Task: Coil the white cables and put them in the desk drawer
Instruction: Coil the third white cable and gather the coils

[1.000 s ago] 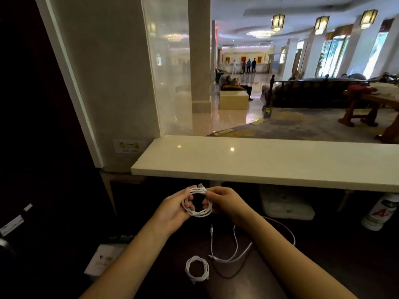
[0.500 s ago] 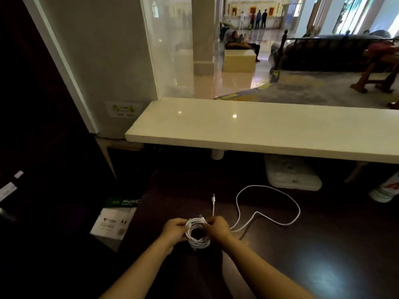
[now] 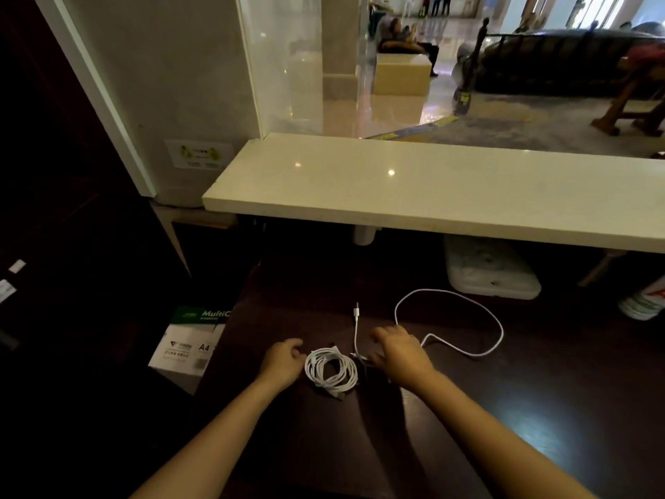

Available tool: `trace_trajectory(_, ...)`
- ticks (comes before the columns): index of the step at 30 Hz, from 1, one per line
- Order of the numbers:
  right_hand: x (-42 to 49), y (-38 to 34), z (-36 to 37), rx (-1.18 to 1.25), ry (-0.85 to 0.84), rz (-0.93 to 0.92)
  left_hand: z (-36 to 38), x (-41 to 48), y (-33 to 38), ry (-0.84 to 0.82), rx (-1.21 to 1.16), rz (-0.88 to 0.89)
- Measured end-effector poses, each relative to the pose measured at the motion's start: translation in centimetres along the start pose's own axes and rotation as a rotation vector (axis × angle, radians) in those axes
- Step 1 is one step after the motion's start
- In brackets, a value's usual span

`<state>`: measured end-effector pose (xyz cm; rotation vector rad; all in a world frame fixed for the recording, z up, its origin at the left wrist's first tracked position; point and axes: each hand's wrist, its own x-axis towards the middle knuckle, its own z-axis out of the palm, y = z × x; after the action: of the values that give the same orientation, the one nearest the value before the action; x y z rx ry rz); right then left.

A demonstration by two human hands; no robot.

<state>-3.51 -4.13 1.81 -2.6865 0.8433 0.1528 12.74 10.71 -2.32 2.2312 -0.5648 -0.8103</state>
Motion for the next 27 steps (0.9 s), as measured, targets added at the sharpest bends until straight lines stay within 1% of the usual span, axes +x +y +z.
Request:
trace_trajectory(1,0.0,0.5,-0.1,-0.087,-0.098,0.014,-0.5,0.1,0.2,0.056,0.048,0.037)
trace_trajectory(3,-0.3,1.2,-0.4,-0.151,-0.231,0.036,-1.2,0.1,1.3,0.139,0.082,0.143)
trace_trajectory(4,-0.4,1.3,-0.7,-0.156,-0.248,0.022,-1.4,-0.1,2.2,0.125,0.050,0.212)
trace_trajectory(5,-0.4,1.4,-1.2,-0.150,-0.232,-0.005,-1.4,-0.3,3.3,0.067,0.005,0.287)
trace_trajectory(7,-0.4,1.4,-3.5,-0.115,-0.110,-0.081,-1.1,-1.0,5.8,-0.127,-0.032,0.431)
trace_trajectory(9,-0.2,1.2,-7.2,-0.046,0.046,-0.151,-0.2,-1.4,8.8,-0.267,0.021,0.549)
trace_trajectory(11,-0.3,1.1,-11.7,0.021,0.163,-0.199,0.5,-2.0,12.5,-0.300,0.005,0.618)
trace_trajectory(12,-0.5,1.1,-14.0,0.053,0.212,-0.220,0.6,-2.4,14.5,-0.304,-0.057,0.635)
trace_trajectory(16,-2.0,1.4,-23.0,0.124,0.422,-0.271,-1.6,-4.3,22.4,-0.291,-0.416,0.660)
trace_trajectory(19,-3.4,1.2,-29.4,0.251,0.606,-0.270,-5.2,-6.5,28.3,-0.396,-0.642,0.735)
trace_trajectory(22,-4.8,0.1,-34.8,0.344,0.760,-0.299,-9.4,-9.7,34.0,-0.673,-0.858,0.765)
trace_trajectory(24,-5.8,-0.9,-37.6,0.454,0.865,-0.343,-11.8,-12.2,37.2,-0.863,-0.903,0.808)
trace_trajectory(26,-6.5,-1.7,-39.5,0.592,0.925,-0.385,-13.6,-14.5,39.9,-0.999,-0.948,0.867)
trace_trajectory(27,-6.7,-2.0,-40.1,0.653,0.931,-0.403,-14.2,-15.6,41.1,-1.032,-0.994,0.899)
